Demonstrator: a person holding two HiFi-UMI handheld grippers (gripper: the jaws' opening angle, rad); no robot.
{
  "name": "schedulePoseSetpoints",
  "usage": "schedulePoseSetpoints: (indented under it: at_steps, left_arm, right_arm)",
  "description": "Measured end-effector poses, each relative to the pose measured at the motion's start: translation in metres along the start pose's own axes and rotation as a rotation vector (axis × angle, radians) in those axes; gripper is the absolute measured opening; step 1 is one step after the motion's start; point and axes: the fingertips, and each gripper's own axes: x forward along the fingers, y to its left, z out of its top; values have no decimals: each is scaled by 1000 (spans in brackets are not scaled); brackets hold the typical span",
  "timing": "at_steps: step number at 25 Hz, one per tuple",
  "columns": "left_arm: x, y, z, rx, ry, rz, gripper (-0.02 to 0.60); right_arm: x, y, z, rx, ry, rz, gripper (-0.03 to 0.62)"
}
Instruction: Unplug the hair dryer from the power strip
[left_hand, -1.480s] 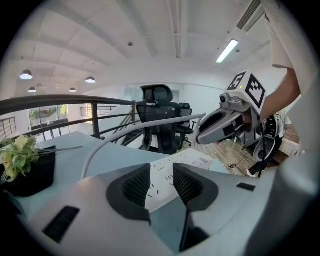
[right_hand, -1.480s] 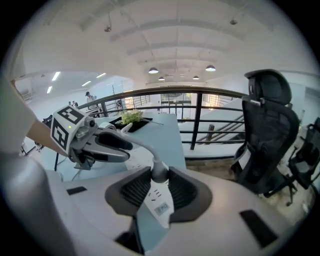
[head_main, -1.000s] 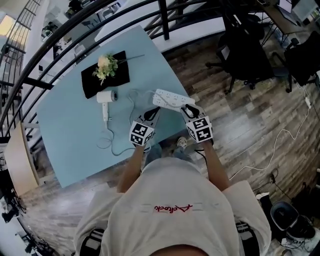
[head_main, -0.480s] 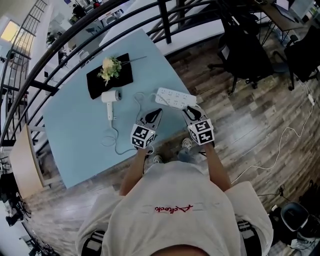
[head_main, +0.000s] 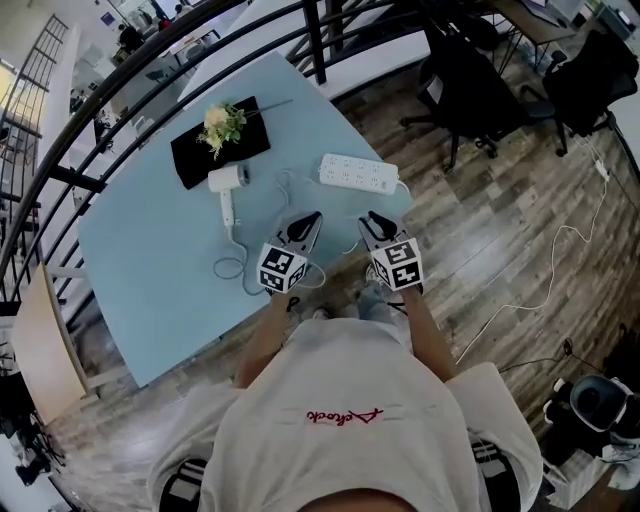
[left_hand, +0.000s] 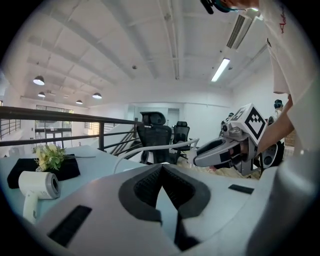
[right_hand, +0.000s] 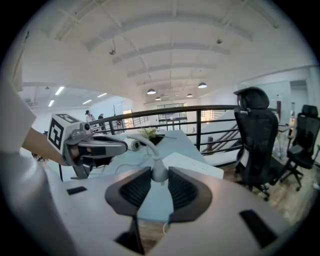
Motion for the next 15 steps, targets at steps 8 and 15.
schedulePoseSetpoints:
  at_steps: [8,15]
  left_arm:
    - [-47,-25,-5,39,-21,-87,8]
    - [-81,-46,-11,52,-38,-119,8]
  right_arm:
    - [-32,57,-12,19,-38,-72,118]
    - [-56,93,-22,21,-64,-112,118]
